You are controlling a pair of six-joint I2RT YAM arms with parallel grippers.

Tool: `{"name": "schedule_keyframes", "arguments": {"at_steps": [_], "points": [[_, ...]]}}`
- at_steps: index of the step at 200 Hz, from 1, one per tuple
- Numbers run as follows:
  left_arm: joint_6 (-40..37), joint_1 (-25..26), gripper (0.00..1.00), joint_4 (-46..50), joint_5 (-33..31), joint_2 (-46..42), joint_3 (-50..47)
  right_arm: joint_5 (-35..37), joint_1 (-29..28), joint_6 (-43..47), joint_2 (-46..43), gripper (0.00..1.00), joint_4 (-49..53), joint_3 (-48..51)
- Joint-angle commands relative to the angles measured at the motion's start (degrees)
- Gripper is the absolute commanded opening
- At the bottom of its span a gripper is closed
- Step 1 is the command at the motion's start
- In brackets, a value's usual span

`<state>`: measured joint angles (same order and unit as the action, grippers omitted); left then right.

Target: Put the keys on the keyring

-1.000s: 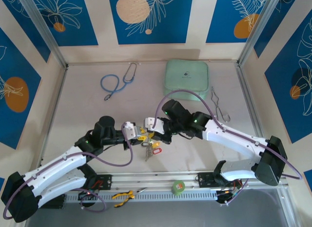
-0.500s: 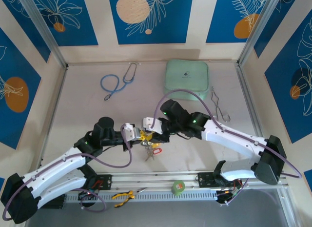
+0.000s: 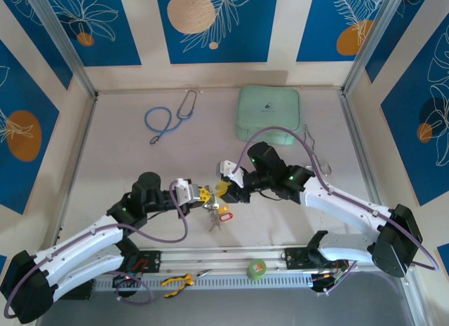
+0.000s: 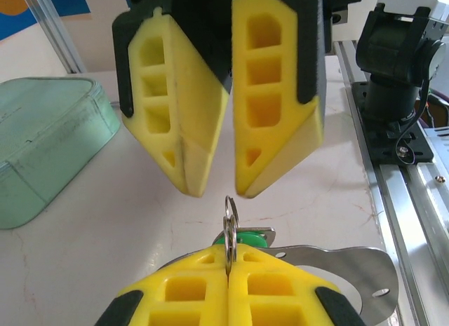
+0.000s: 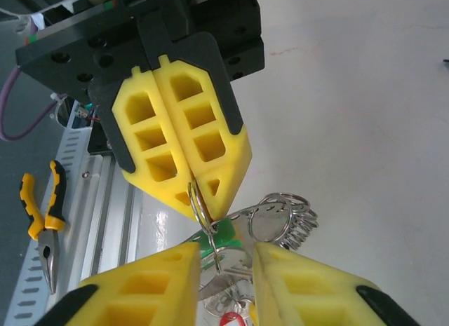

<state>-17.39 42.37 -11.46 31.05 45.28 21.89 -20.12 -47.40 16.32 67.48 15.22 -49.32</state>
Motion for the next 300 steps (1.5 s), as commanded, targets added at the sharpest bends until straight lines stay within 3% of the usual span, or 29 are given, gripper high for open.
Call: {"name": "schedule_keyframes", "arguments": {"at_steps": [1,50,83,117,179,234,254,286,300], "points": [[1.00,0.40,0.00,-3.30,1.76,-0.45,-0.41,-2.02,-0.32,-0.85,0.37,0.23,-0.75,0.37],[1.38,0.40,0.00,-4.13,2.30,-0.24,-0.47,-2.20,-0.33,-0.47,0.64,0.10,0.44,0.23],[1.48,0.42,0.00,-4.44,2.90,-0.33,-0.57,-1.81,-0.33,-0.41,0.59,0.23,0.43,0.52],[1.48,0.43,0.00,-4.70,2.95,-0.21,-0.57,-2.29,-0.59,0.33,1.04,0.24,0.77,0.25],[1.77,0.38,0.00,-5.06,3.15,-0.36,-0.65,-2.20,0.48,1.04,0.93,0.00,2.44,-0.61],[3.04,0.43,0.00,-7.64,5.38,0.43,0.23,-2.87,1.02,-0.49,2.88,0.00,1.59,-0.04],[3.33,0.43,0.00,-8.95,5.87,0.60,-0.40,-2.74,0.30,-0.50,3.57,0.06,1.32,0.01],[3.51,0.43,0.00,-9.95,5.36,0.85,-1.21,-2.83,0.27,-0.03,0.81,0.28,-0.89,1.24],[3.88,0.47,0.00,-10.50,5.25,0.97,-1.54,-2.98,0.29,0.68,-0.90,0.33,-2.56,2.49]]}}
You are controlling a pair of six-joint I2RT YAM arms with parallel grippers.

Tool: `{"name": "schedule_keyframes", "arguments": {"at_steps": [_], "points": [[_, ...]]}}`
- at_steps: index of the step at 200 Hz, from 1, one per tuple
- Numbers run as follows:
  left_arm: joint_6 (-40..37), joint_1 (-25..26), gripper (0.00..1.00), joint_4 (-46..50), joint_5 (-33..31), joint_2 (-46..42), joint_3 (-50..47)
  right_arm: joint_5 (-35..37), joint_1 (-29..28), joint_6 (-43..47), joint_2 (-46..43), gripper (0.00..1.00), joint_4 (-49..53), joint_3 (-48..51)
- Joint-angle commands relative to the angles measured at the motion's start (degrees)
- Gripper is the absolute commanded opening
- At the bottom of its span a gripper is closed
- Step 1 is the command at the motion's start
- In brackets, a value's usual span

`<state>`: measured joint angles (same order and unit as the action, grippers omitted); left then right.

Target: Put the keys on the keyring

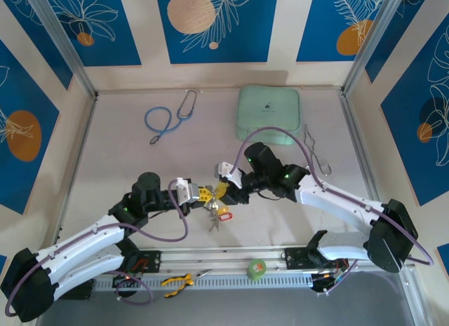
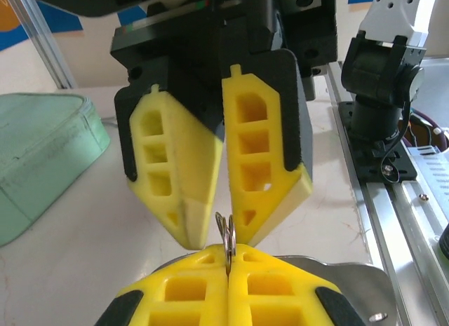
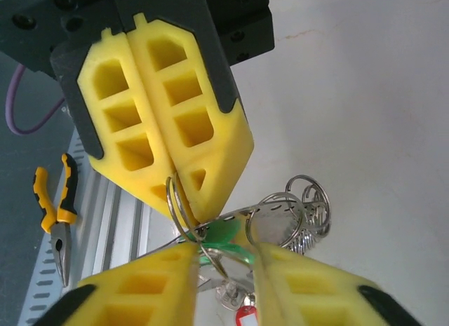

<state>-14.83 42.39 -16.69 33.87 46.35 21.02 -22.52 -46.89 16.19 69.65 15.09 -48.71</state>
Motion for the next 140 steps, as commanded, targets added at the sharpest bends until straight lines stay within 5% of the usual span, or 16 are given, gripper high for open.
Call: {"name": "schedule_keyframes", "arguments": {"at_steps": [1,65,110,140], "points": [[1.35,0.47,0.00,-5.37,2.43,-0.11,-0.69,-0.63,-0.21,0.84,-3.18,0.33,-2.52,1.96],[2.46,0.42,0.00,-7.15,2.44,0.30,-1.41,-3.19,-1.29,1.93,-3.60,0.31,-4.53,2.39],[2.80,0.44,0.00,-8.57,2.68,0.98,-1.47,-3.20,-1.77,2.36,-2.69,0.21,-4.85,1.64],[3.00,0.42,0.00,-8.80,2.74,1.25,-1.33,-3.07,-1.89,2.58,-2.06,0.07,-5.11,1.35]]}}
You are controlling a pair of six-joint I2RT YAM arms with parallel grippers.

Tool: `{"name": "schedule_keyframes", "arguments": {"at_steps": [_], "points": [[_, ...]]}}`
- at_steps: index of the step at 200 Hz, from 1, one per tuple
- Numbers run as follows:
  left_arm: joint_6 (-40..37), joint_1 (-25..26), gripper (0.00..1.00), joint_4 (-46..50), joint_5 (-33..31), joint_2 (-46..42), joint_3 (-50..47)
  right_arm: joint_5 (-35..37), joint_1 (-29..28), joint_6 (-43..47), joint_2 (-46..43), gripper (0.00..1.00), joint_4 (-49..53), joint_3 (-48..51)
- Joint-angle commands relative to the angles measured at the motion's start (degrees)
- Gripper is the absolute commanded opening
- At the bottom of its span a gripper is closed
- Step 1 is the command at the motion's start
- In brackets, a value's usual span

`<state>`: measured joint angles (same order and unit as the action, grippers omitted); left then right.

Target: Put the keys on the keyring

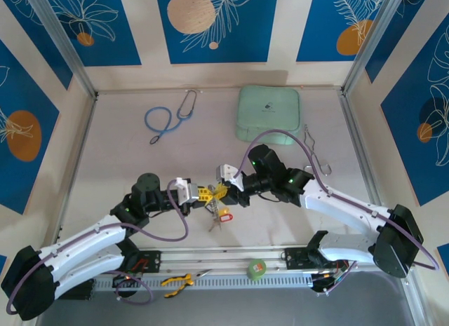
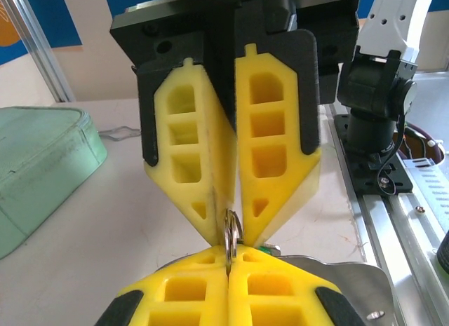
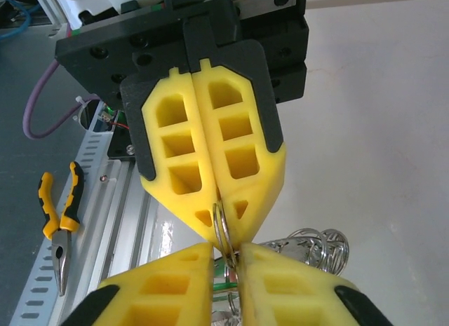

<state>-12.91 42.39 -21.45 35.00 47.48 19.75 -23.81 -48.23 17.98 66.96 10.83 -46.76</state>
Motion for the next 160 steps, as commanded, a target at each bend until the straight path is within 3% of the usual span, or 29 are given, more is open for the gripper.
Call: {"name": "schedule_keyframes", "arguments": {"at_steps": [1,16,37,50,95,126,160], "points": [[1.10,0.41,0.00,-3.99,1.58,0.09,-0.02,-1.81,-0.55,0.77,0.63,0.06,-0.87,-0.60],[1.01,0.46,0.00,-3.54,0.96,-0.03,0.11,-1.76,-0.54,1.13,0.63,0.00,-0.97,-0.70],[0.15,0.44,0.23,-1.92,-0.92,-0.72,0.03,-1.85,-0.53,2.54,0.61,0.00,0.35,-1.19],[-0.59,0.41,0.26,0.00,-1.91,-1.44,0.32,-1.30,-0.55,4.55,0.87,0.00,3.48,-2.46],[-6.01,0.42,0.23,12.38,-4.00,-1.59,4.47,4.08,-1.62,10.28,3.87,0.00,15.80,-8.72],[-7.97,0.41,0.19,14.66,-3.11,-0.15,6.32,7.31,-4.20,12.72,7.13,0.00,21.83,-13.73],[-9.68,0.49,0.06,16.84,-2.16,1.21,8.02,9.60,-6.22,13.35,8.49,0.00,24.62,-18.25]]}}
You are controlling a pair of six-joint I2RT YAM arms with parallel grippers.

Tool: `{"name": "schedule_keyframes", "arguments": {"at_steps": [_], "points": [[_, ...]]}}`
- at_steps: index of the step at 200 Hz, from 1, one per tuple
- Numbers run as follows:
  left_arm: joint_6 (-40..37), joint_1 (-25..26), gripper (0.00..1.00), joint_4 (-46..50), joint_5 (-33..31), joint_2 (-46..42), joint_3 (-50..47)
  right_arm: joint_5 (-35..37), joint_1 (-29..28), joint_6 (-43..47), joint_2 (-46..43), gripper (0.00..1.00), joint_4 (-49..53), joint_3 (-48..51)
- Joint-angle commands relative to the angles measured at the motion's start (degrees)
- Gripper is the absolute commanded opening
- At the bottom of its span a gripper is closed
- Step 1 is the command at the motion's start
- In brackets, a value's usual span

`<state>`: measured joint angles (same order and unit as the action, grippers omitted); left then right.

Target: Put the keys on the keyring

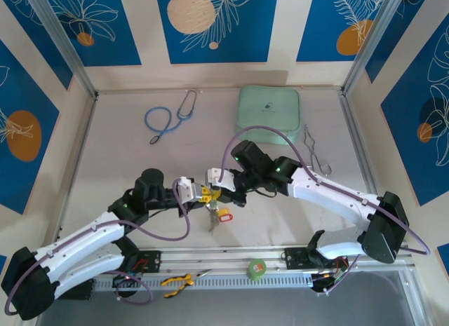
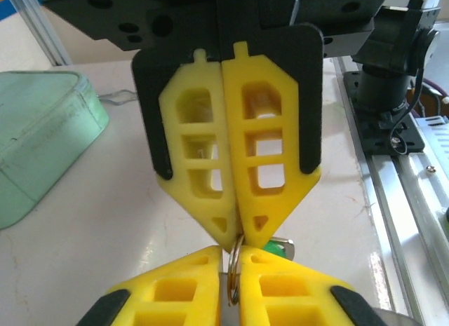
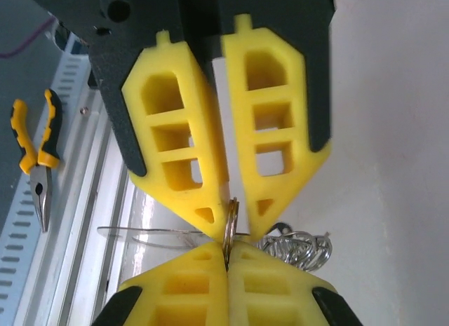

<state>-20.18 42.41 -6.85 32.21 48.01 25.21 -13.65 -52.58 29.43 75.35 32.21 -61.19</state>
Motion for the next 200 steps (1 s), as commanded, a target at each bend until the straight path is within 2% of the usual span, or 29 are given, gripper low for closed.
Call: {"name": "schedule_keyframes", "arguments": {"at_steps": [1,10,18,22,36,53,78,117,173,200], "points": [[-2.40,0.43,0.06,2.26,0.65,0.68,2.56,-0.58,-1.85,1.83,-0.01,0.00,3.14,-3.84],[-2.49,0.40,0.00,2.24,0.63,0.53,2.33,-0.59,-1.67,0.94,-0.99,0.00,1.69,-3.27],[-2.45,0.42,0.00,1.99,0.69,0.27,2.18,-0.63,-1.22,-0.39,-2.23,0.00,-0.71,-1.90],[-2.34,0.40,0.00,1.69,0.68,0.12,2.05,-0.94,-0.79,-1.12,-3.01,0.03,-2.01,-0.98],[-0.77,0.39,0.00,-1.10,0.75,-0.49,0.76,-2.57,0.89,-4.39,-5.43,0.25,-6.66,2.72],[2.80,0.39,0.00,-7.34,1.41,-1.27,-1.61,-5.24,2.80,-8.14,-7.17,0.32,-11.24,6.91],[6.33,0.40,0.00,-13.95,1.77,-1.80,-4.07,-6.18,3.54,-10.69,-7.11,0.32,-13.43,9.82],[6.31,0.40,0.00,-14.72,2.07,-1.78,-4.56,-5.61,3.32,-13.16,-6.51,0.31,-14.67,11.46],[5.02,0.39,0.00,-12.99,1.77,-1.55,-4.40,-3.67,3.45,-12.65,-7.54,0.11,-13.40,11.88],[4.25,0.44,0.00,-12.22,1.67,-1.51,-4.19,-3.82,3.45,-12.87,-7.48,0.10,-13.07,11.93]]}}
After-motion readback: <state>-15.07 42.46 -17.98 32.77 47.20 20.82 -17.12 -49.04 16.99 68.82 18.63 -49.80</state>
